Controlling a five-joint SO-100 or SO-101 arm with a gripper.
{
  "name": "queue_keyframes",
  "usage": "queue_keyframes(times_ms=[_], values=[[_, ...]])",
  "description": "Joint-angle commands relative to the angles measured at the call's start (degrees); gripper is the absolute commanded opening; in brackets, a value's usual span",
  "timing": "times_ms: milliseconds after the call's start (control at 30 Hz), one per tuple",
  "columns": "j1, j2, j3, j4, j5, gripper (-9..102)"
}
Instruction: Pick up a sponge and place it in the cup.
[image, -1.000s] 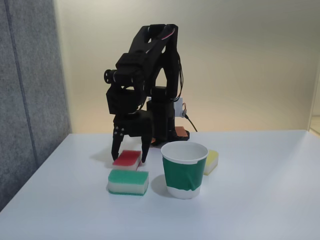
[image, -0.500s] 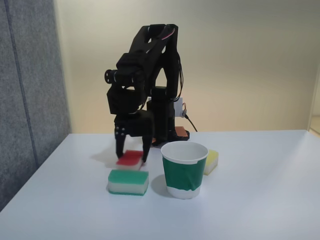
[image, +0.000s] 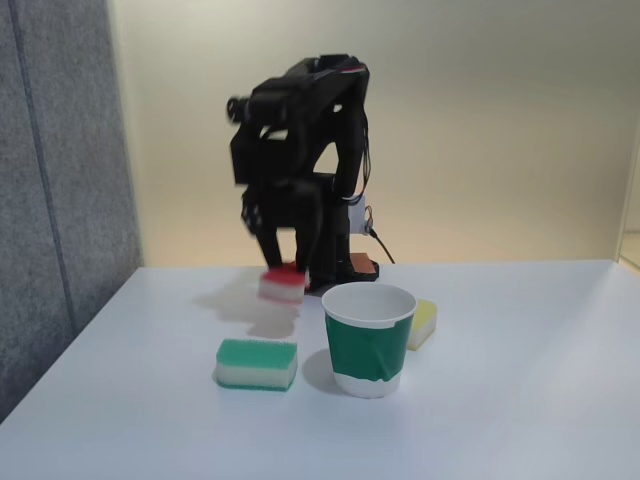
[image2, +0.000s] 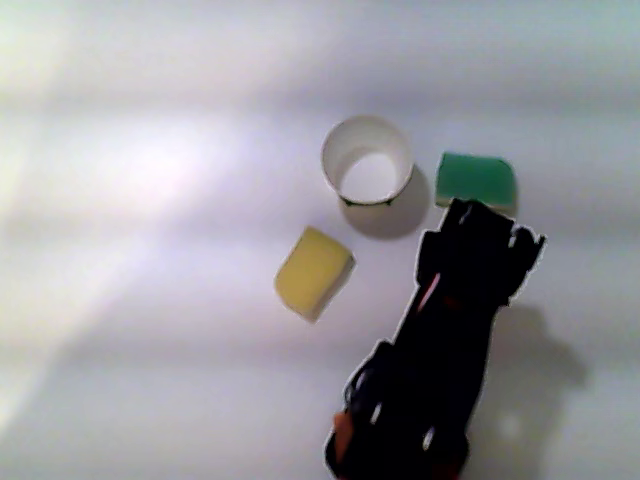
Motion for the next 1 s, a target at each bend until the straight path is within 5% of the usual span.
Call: queue_keyframes(times_ms=[0, 200, 700, 967], values=[[-0.44, 12.22, -4.92, 7.73, 5.1, 0], [-8.17, 18.9, -15.12, 14.5, 21.97, 0], [-34.72, 8.17, -23.12, 4.75, 79.98, 0], [-36.47, -3.25, -28.48, -5.63, 86.31, 0]])
